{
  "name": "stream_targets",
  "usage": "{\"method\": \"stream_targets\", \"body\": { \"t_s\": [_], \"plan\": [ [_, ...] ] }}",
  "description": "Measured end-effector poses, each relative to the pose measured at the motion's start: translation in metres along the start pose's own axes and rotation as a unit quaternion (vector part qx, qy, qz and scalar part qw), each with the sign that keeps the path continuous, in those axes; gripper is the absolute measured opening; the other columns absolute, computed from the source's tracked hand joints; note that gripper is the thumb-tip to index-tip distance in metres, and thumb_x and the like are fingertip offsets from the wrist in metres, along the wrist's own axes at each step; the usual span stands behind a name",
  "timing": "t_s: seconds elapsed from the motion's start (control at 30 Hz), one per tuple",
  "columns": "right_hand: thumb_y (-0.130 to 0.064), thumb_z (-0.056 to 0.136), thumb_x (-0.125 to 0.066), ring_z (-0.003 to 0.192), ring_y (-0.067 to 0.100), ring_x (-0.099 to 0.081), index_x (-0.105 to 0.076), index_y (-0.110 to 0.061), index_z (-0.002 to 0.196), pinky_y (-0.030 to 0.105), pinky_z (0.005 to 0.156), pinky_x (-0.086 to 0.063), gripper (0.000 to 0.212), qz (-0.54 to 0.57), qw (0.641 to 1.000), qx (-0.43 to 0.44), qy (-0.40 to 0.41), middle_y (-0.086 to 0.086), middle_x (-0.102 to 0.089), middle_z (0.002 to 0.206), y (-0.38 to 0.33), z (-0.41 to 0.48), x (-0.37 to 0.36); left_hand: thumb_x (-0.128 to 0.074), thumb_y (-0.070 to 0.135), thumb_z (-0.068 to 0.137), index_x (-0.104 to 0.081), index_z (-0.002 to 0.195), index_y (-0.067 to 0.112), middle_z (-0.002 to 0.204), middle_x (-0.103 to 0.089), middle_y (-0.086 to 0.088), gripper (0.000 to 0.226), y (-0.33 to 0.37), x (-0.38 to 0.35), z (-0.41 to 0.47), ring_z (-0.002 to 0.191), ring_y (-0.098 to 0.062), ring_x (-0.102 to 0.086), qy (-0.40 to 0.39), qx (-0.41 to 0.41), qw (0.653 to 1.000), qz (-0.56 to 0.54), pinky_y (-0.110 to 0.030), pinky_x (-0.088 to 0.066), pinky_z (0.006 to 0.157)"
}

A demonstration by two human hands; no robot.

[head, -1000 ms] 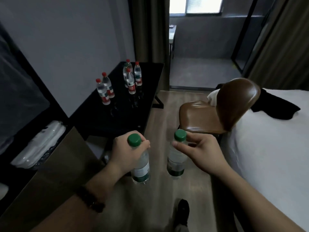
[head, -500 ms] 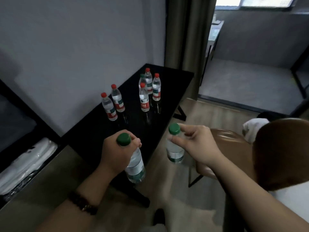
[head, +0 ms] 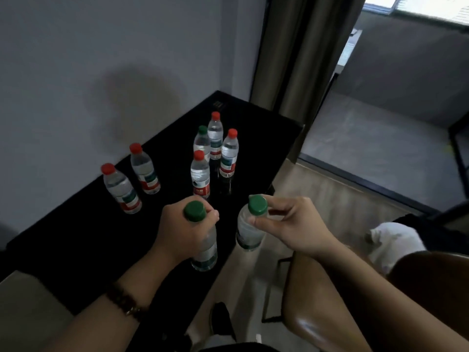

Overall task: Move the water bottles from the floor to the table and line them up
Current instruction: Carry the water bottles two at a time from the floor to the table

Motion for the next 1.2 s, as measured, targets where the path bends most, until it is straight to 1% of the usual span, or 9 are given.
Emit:
{"method": "stream_targets", "body": {
  "t_s": [0.1,0.2,0.43,0.57,0.77,0.87,1.0,1.1,1.2],
  "plan": [
    [-0.049,0.090,-0.077,0.101,-0.002,-0.073,-0.071,-0.055,0.114,0.018,0.085,-0.058,0.026,-0.004,1.000,0.008,-0.017,-0.028,-0.075,0.110,0.012,0.037,0.018,-0.074,0.020,0.079,-0.071,0.070,0.014,0.072,-0.072,0.001,0.012,0.003,-0.015,0.034,0.073,-0.017,-0.070,-0.007,-0.006,1.000,-0.002,-0.034,-0.054,0.071],
    [-0.048,0.089,-0.078,0.100,-0.001,-0.074,-0.074,-0.053,0.111,0.013,0.083,-0.056,0.022,0.001,0.999,0.013,-0.043,-0.027,-0.075,0.110,0.025,0.074,0.034,-0.074,0.024,0.080,-0.071,0.072,0.013,0.072,-0.072,0.001,0.014,0.004,-0.023,0.063,0.071,-0.017,-0.069,-0.016,-0.020,1.000,0.007,-0.034,-0.054,0.069],
    [-0.029,0.091,-0.080,0.092,0.005,-0.075,-0.078,-0.025,0.113,0.018,0.080,-0.056,0.023,0.010,0.993,0.033,-0.116,-0.013,-0.079,0.105,0.076,0.153,0.061,-0.076,0.025,0.082,-0.071,0.073,0.017,0.070,-0.071,0.002,0.013,-0.001,-0.045,0.114,0.069,-0.017,-0.069,0.023,-0.020,0.999,0.021,-0.037,-0.053,0.067],
    [-0.027,0.089,-0.081,0.104,0.014,-0.076,-0.078,-0.016,0.114,0.041,0.091,-0.061,0.027,0.051,0.988,0.012,-0.147,-0.005,-0.079,0.111,0.118,0.202,0.075,-0.075,0.022,0.084,-0.071,0.074,0.014,0.072,-0.072,0.002,0.013,0.000,-0.067,0.149,0.073,-0.018,-0.070,0.036,-0.007,0.999,0.021,-0.031,-0.055,0.069],
    [-0.028,0.088,-0.082,0.100,0.010,-0.076,-0.080,-0.022,0.111,0.037,0.087,-0.062,0.023,0.062,0.977,0.037,-0.202,-0.010,-0.079,0.109,0.193,0.288,0.109,-0.075,0.020,0.088,-0.072,0.080,0.012,0.076,-0.072,-0.003,0.012,0.004,-0.128,0.218,0.074,-0.023,-0.071,0.041,0.009,0.999,0.026,-0.039,-0.056,0.070],
    [-0.029,0.088,-0.083,0.100,0.005,-0.075,-0.077,-0.020,0.119,0.033,0.088,-0.062,0.033,0.050,0.975,0.033,-0.216,-0.011,-0.079,0.109,0.225,0.331,0.132,-0.078,0.021,0.090,-0.073,0.084,0.015,0.081,-0.074,0.000,0.009,0.009,-0.163,0.253,0.078,-0.022,-0.072,0.032,0.021,0.998,0.040,-0.042,-0.057,0.072],
    [-0.034,0.085,-0.084,0.095,-0.006,-0.072,-0.076,-0.026,0.122,0.023,0.086,-0.061,0.038,0.010,0.974,0.031,-0.225,-0.015,-0.078,0.104,0.261,0.386,0.159,-0.077,0.044,0.088,-0.076,0.094,0.022,0.092,-0.077,0.007,0.022,0.011,-0.199,0.300,0.090,-0.014,-0.075,-0.008,0.059,0.997,0.057,-0.037,-0.060,0.079],
    [-0.035,0.084,-0.084,0.092,-0.010,-0.071,-0.076,-0.032,0.119,0.015,0.083,-0.058,0.036,-0.008,0.971,0.041,-0.234,-0.022,-0.076,0.097,0.282,0.423,0.168,-0.071,0.068,0.083,-0.073,0.106,0.036,0.101,-0.075,0.014,0.040,0.001,-0.214,0.331,0.097,-0.004,-0.071,-0.035,0.097,0.984,0.149,-0.036,-0.060,0.082],
    [-0.035,0.083,-0.085,0.091,-0.010,-0.071,-0.073,-0.040,0.118,0.015,0.082,-0.057,0.036,-0.008,0.972,0.042,-0.231,-0.025,-0.074,0.094,0.300,0.453,0.171,-0.064,0.079,0.078,-0.068,0.117,0.041,0.108,-0.071,0.020,0.054,-0.009,-0.226,0.354,0.103,0.006,-0.064,-0.041,0.108,0.966,0.233,-0.031,-0.057,0.087]
  ]
}}
Point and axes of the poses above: each hand's wrist, its own z-axis towards the middle knuckle, its own x-axis out of the back of the hand, y = z × x, the point moved 1 cm from there along z, towards the middle knuckle
